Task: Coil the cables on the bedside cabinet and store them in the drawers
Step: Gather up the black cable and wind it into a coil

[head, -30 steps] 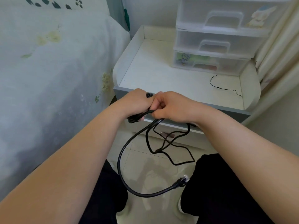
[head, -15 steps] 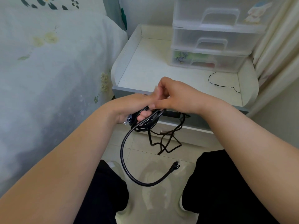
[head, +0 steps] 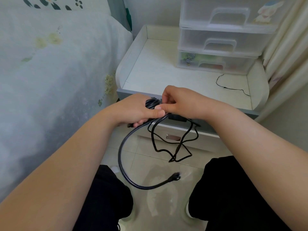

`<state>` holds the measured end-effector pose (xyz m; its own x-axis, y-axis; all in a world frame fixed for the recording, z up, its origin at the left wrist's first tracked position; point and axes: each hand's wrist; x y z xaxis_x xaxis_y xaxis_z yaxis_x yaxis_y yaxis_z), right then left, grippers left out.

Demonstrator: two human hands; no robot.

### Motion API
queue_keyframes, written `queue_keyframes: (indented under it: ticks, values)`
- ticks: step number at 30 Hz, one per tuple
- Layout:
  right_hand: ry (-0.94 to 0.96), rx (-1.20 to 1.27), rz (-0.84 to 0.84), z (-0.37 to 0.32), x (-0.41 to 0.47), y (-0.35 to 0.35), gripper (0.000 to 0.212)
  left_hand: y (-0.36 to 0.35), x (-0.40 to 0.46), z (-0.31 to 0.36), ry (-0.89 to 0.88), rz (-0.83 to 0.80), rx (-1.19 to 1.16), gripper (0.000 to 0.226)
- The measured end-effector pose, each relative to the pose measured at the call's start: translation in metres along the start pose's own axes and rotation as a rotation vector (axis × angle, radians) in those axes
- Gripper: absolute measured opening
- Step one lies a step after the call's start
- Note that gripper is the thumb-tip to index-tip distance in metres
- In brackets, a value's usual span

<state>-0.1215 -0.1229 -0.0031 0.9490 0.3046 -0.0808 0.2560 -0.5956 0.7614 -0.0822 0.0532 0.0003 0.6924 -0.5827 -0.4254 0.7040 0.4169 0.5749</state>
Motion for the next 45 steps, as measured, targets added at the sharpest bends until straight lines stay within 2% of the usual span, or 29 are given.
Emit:
queue_keyframes:
  ticks: [3, 8, 11, 13, 15, 16, 18, 20, 22, 24, 26, 31, 32, 36, 39, 42, 45]
  values:
    - [-0.085, 0.022, -0.048, 0.003, -0.002, 0.004, 0.037, 0.004, 0.001, 0.002, -0.057, 0.231, 0.201, 0.051]
    - [-0.23, -0.03, -0.318, 0.017, -0.008, -0.001, 0.037, 0.018, -0.003, -0.005, -0.069, 0.494, 0.115, 0.034]
    - [-0.275, -0.121, -0.509, 0.025, -0.01, -0.013, 0.025, 0.036, -0.001, -0.016, 0.016, 0.742, -0.2, 0.036]
    - [-0.325, -0.227, -0.606, 0.027, -0.012, -0.021, 0.031, 0.051, -0.006, -0.022, 0.045, 0.809, -0.468, 0.043]
    - [-0.34, -0.366, -0.556, 0.029, -0.013, -0.026, 0.057, 0.054, -0.008, -0.027, 0.046, 0.727, -0.513, 0.044]
    - [-0.316, -0.396, -0.446, 0.028, -0.013, -0.027, 0.073, 0.05, -0.007, -0.027, 0.046, 0.681, -0.435, 0.043]
    - [-0.208, -0.179, -0.17, 0.02, -0.012, -0.025, 0.087, 0.036, -0.004, -0.021, 0.041, 0.628, -0.236, 0.039]
    - [-0.126, 0.186, -0.01, 0.01, -0.009, -0.023, 0.076, 0.024, -0.002, -0.012, 0.013, 0.59, -0.188, 0.039]
    - [-0.151, 0.332, 0.057, 0.007, -0.004, -0.027, 0.057, 0.018, -0.002, -0.005, -0.017, 0.566, -0.267, 0.04]
    - [-0.21, 0.304, 0.098, 0.009, 0.002, -0.033, 0.038, 0.018, -0.003, -0.003, -0.033, 0.541, -0.407, 0.042]
    - [-0.184, 0.256, 0.13, 0.012, 0.006, -0.037, 0.024, 0.019, -0.006, -0.002, -0.059, 0.484, -0.482, 0.044]
    - [0.001, 0.183, 0.5, 0.018, 0.006, -0.022, 0.023, 0.022, -0.016, -0.005, -0.019, 0.177, -0.447, 0.037]
    - [0.011, 0.132, 0.504, 0.021, 0.006, -0.018, 0.022, 0.02, -0.017, -0.005, -0.008, 0.142, -0.435, 0.036]
    - [0.014, -0.212, 0.334, 0.028, 0.004, -0.014, 0.03, 0.016, -0.021, 0.002, -0.04, 0.002, -0.47, 0.037]
    - [0.067, -0.37, 0.302, 0.029, 0.005, -0.023, 0.037, 0.016, -0.024, 0.004, -0.055, -0.126, -0.471, 0.041]
    - [0.085, -0.414, 0.334, 0.026, 0.008, -0.025, 0.036, 0.017, -0.025, 0.004, -0.07, -0.188, -0.561, 0.046]
    - [-0.012, -0.344, 0.295, 0.023, 0.01, -0.029, 0.021, 0.015, -0.022, 0.011, -0.079, -0.146, -0.818, 0.043]
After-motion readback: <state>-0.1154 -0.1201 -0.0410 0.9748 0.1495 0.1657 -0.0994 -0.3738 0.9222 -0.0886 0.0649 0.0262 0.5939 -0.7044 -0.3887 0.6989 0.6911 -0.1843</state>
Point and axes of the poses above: each hand's wrist, its own x-axis towards the middle knuckle, its own y-axis out of the back of the hand, z = x × y, and after that the axes turned 7 degrees about y, right-handed
